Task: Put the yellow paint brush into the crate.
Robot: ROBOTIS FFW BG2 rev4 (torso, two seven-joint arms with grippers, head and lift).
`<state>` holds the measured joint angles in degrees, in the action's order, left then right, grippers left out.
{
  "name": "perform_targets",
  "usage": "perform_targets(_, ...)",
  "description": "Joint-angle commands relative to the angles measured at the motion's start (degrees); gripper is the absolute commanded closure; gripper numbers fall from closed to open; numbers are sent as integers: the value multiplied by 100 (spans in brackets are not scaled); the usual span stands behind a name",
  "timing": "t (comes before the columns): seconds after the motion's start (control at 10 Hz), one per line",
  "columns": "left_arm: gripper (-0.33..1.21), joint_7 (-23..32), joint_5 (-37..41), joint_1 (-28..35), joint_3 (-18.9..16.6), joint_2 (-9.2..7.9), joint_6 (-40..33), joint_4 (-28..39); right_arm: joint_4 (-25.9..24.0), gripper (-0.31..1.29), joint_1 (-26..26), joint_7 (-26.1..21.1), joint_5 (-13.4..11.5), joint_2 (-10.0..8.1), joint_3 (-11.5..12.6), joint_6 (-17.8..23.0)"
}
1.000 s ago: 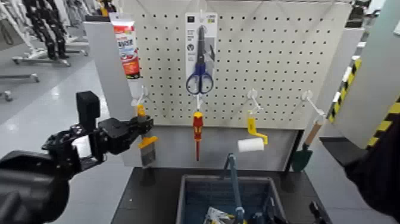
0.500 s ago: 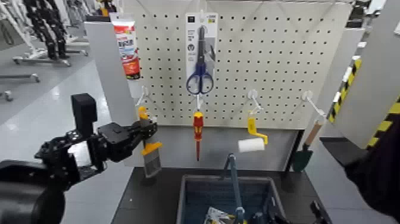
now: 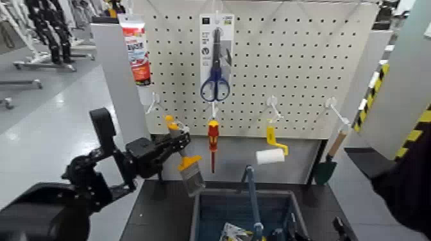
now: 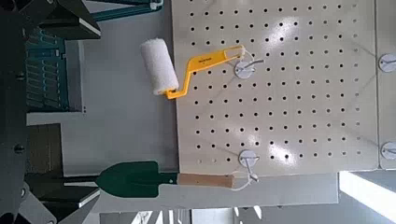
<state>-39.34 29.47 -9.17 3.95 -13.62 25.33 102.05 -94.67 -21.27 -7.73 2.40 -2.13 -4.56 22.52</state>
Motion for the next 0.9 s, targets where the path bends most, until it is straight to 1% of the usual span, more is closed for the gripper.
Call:
perform_targets(0.1, 111, 190, 1017, 20, 572, 17, -652, -1029, 10, 13, 0, 0, 15, 2, -1, 25)
perform_targets(0.2, 111, 208, 1289, -24, 800, 44, -775, -1337, 19, 13, 0, 0, 24, 10, -18, 25)
perform_targets(0.3, 111, 208, 1359, -68, 976, 61, -775, -1504, 27, 13, 0, 0, 33, 19, -18, 42)
perform_targets(0.5, 111, 208, 1456, -164, 1310, 35, -714, -1820, 45, 13, 0, 0, 59, 28, -27, 60)
perform_targets(0.7, 111, 243, 1553, -270, 1600, 35, -600, -2119, 63, 13, 0, 0, 86, 28, -36, 77)
perform_targets(0.9, 111, 313, 1711, -305, 1741, 44, -450, -2321, 71, 13, 0, 0, 94, 28, -36, 95)
